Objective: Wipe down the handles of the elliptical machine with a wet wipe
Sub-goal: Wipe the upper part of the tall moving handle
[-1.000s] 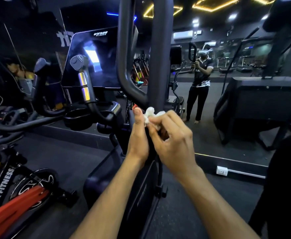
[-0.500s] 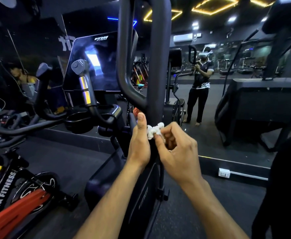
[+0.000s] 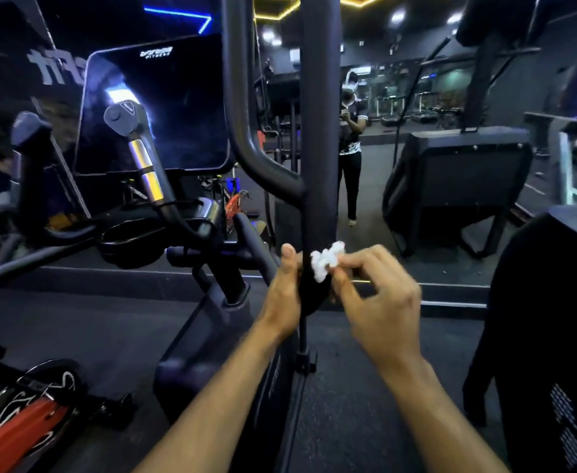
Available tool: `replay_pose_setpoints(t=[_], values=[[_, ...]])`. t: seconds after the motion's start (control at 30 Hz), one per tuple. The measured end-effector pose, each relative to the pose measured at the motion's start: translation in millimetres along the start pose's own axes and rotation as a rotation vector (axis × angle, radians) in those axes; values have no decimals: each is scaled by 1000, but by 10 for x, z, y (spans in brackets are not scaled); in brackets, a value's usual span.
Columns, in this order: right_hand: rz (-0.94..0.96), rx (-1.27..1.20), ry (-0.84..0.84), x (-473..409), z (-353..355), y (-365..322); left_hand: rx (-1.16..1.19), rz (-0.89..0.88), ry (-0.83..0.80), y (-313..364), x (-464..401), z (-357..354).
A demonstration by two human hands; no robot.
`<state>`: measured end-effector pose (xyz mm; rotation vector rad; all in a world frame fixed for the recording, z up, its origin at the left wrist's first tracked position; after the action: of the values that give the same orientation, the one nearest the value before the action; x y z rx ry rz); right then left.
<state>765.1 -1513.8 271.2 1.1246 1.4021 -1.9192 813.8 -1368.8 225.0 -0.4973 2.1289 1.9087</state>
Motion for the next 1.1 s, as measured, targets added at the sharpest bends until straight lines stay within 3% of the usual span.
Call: replay_pose_setpoints(t=[0.17, 0.27, 0.43, 0.57, 0.77, 0.93, 1.1], values=[[-20, 0, 177, -234, -105, -209, -94, 32, -159, -86, -38, 30], [60, 134, 197, -136, -237, -307, -241, 77, -135, -139, -51, 167], [121, 276, 116, 187, -218, -248, -590, -45, -217, -102, -114, 295], [61, 263, 231, 40, -102, -305, -767, -206, -269, -6, -174, 389], [103, 329, 341, -218, -261, -462, -932, -128, -322, 4, -244, 422], [179, 453, 274, -496, -354, -576, -894, -141, -369, -84, -269, 409], [248, 667, -4, -104, -500, -561, -860, -202, -337, -153, -288, 437]])
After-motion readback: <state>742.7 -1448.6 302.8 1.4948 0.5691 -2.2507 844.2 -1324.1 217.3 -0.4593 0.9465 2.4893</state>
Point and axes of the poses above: each hand's wrist, its own x-axis away from the middle knuckle, its own z-axis out of the back of the hand, y = z × x, the point moved 5 cm from there along -x, towards the middle knuckle, and after that the axes turned 5 degrees about -z, right-handed, at the moved point
